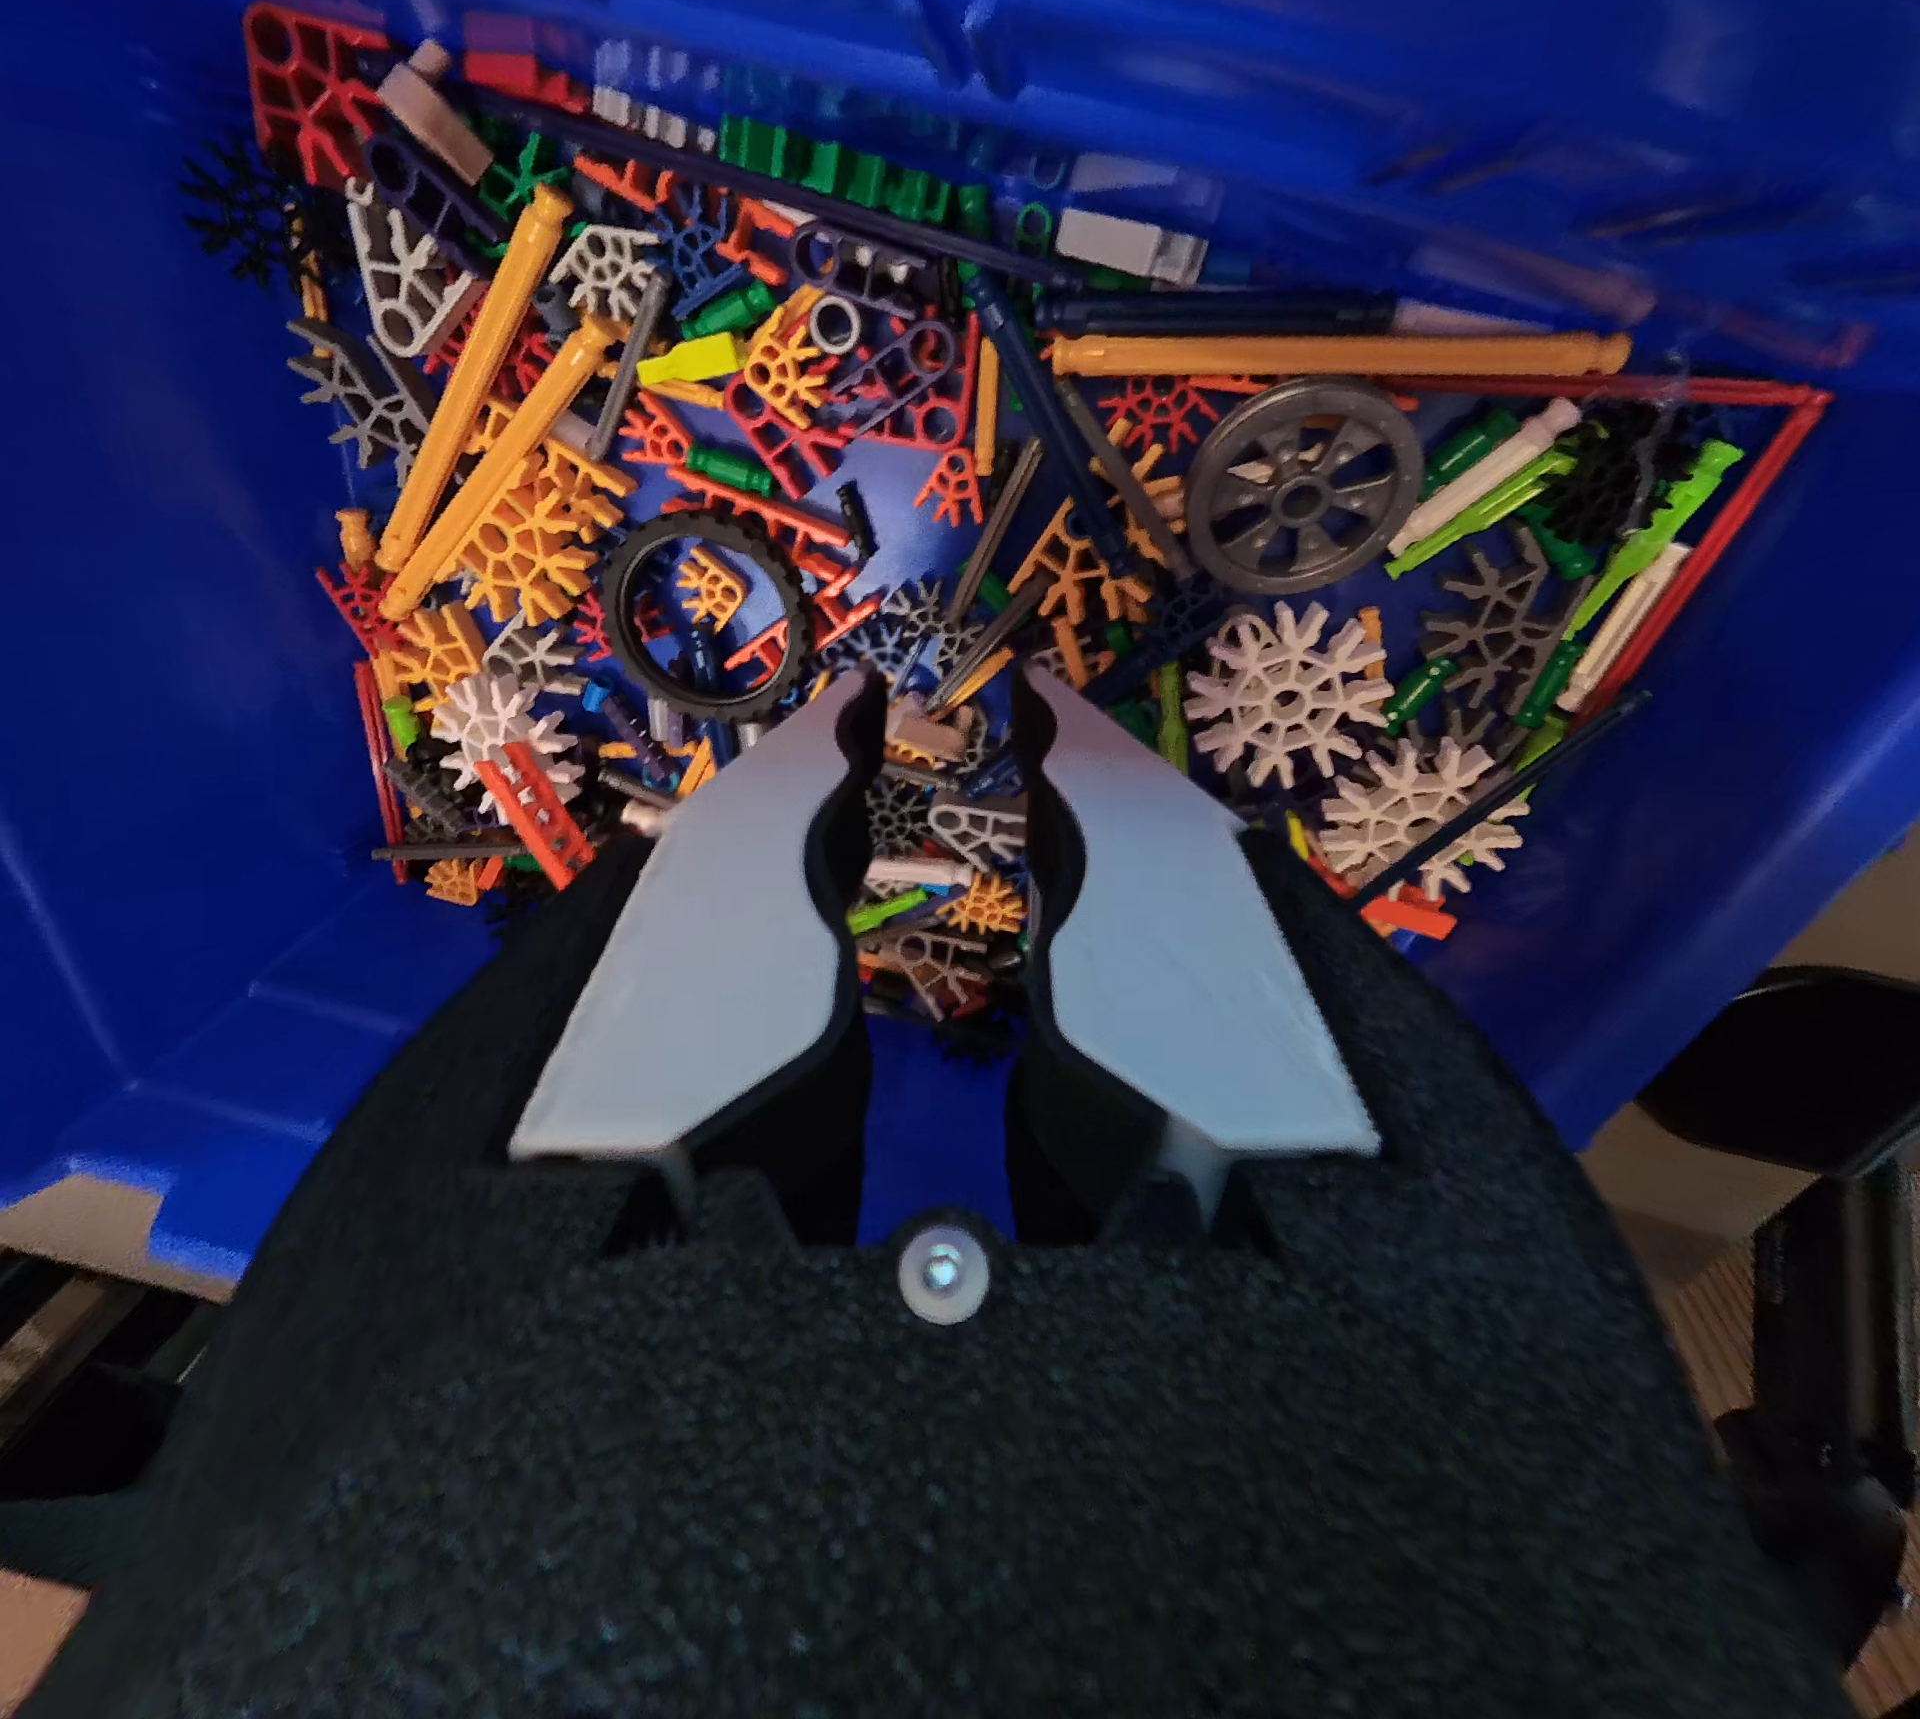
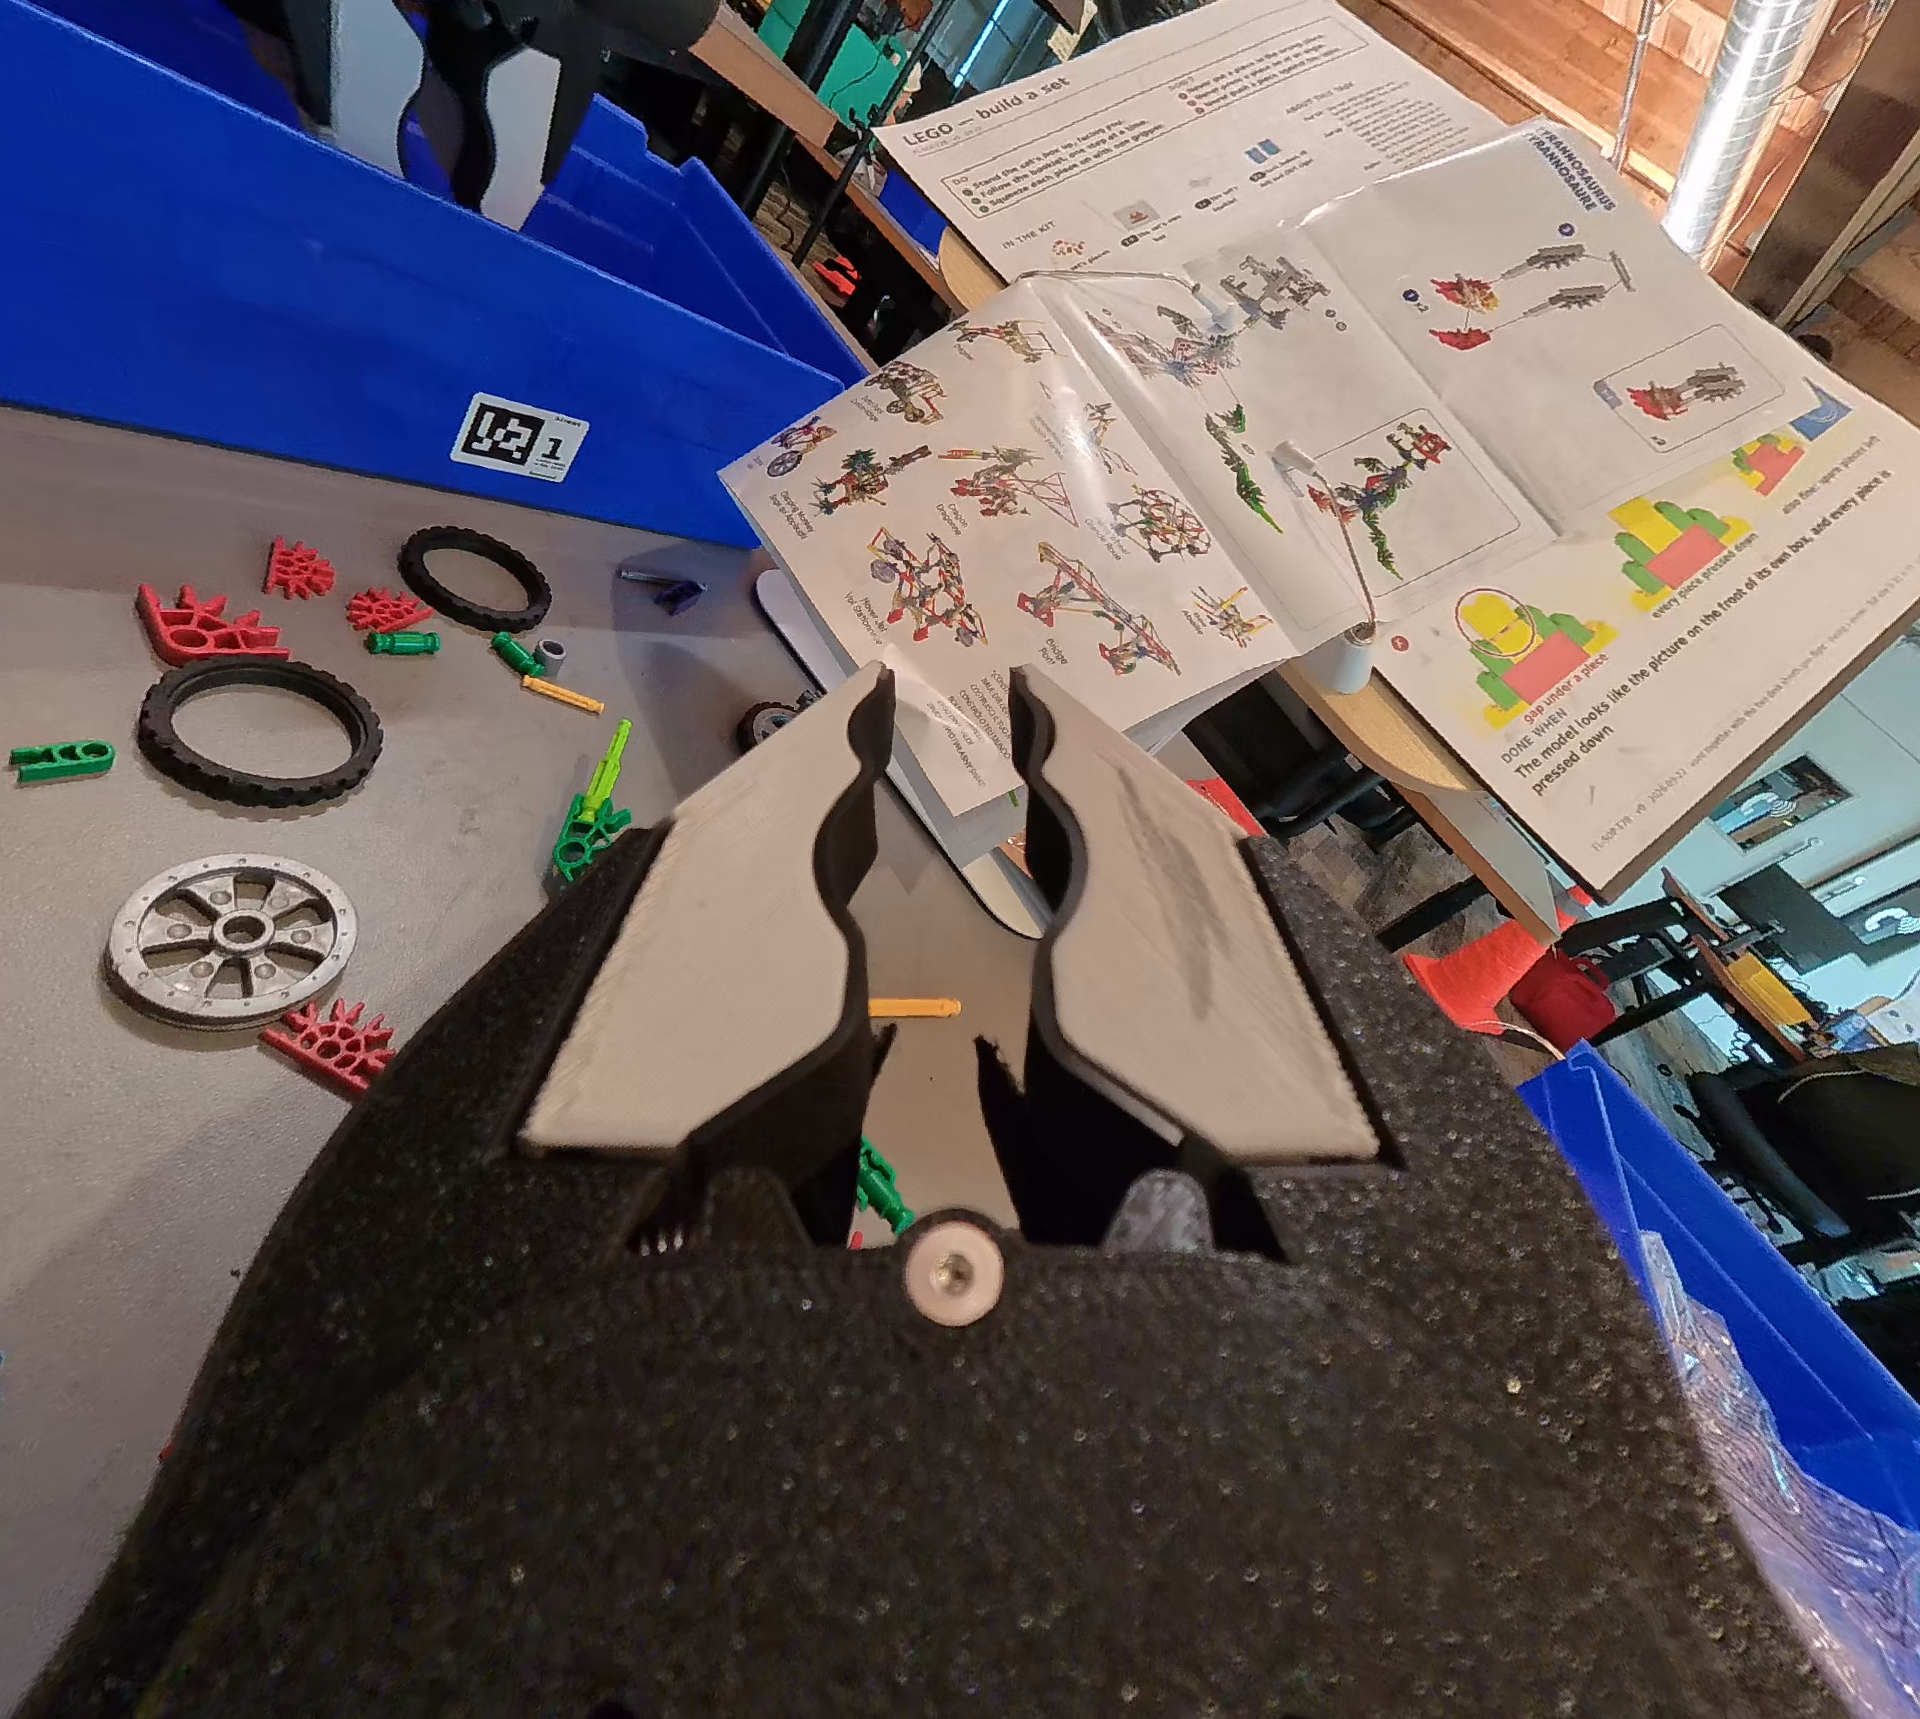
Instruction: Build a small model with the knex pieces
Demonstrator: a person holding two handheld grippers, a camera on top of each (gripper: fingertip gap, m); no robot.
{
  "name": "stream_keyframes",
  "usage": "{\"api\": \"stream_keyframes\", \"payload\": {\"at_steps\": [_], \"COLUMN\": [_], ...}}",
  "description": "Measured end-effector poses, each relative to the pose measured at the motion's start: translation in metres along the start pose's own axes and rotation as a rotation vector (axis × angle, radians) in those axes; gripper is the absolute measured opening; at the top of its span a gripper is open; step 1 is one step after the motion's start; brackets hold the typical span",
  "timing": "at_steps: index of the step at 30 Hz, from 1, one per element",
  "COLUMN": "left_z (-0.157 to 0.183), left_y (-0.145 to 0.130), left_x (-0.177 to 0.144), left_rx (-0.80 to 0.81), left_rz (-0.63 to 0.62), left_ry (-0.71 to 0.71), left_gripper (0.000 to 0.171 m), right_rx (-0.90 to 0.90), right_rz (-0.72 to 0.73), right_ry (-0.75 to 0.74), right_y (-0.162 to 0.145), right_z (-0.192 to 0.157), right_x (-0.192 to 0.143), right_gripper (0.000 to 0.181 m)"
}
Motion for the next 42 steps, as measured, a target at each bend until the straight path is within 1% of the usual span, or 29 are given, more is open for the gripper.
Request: {"api": "stream_keyframes", "payload": {"at_steps": [8,14,17,19,23,26,30,38,42], "left_z": [-0.017,-0.032,-0.040,-0.044,-0.051,-0.056,-0.063,-0.070,-0.072], "left_y": [-0.018,-0.027,-0.031,-0.033,-0.027,-0.026,-0.029,-0.033,-0.032], "left_x": [-0.018,-0.012,-0.009,-0.005,0.004,0.012,0.021,0.033,0.033], "left_rx": [-0.052,-0.057,-0.069,-0.061,-0.062,-0.060,-0.107,-0.181,-0.180], "left_rz": [-0.021,-0.082,-0.093,-0.129,-0.159,-0.217,-0.286,-0.306,-0.297], "left_ry": [0.078,0.121,0.126,0.136,0.099,0.064,0.045,-0.009,0.007], "left_gripper": [0.023,0.021,0.020,0.019,0.016,0.015,0.013,0.008,0.005], "right_rx": [-0.003,-0.004,-0.005,-0.005,-0.007,-0.006,-0.003,-0.001,-0.001], "right_rz": [-0.005,-0.017,-0.021,-0.023,-0.024,-0.024,-0.020,-0.009,-0.005], "right_ry": [0.006,0.006,0.008,0.010,0.013,0.011,0.008,0.010,0.002], "right_y": [-0.001,-0.003,-0.003,-0.004,-0.004,-0.004,-0.003,-0.001,0.000], "right_z": [-0.001,-0.001,-0.002,-0.002,-0.003,-0.002,-0.002,-0.002,0.000], "right_x": [0.001,0.002,0.003,0.003,0.004,0.004,0.003,0.002,0.001], "right_gripper": [0.022,0.021,0.021,0.022,0.021,0.021,0.021,0.021,0.022]}}
Point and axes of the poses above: each gripper's, where its closed fingertips meet, x out along the fingers, y out of its top, z = x × y across the jaws, the point moved 9 cm from there along -x, back along the fingers, and after that the axes turned 1 degree about -z, right-handed, at the moved point
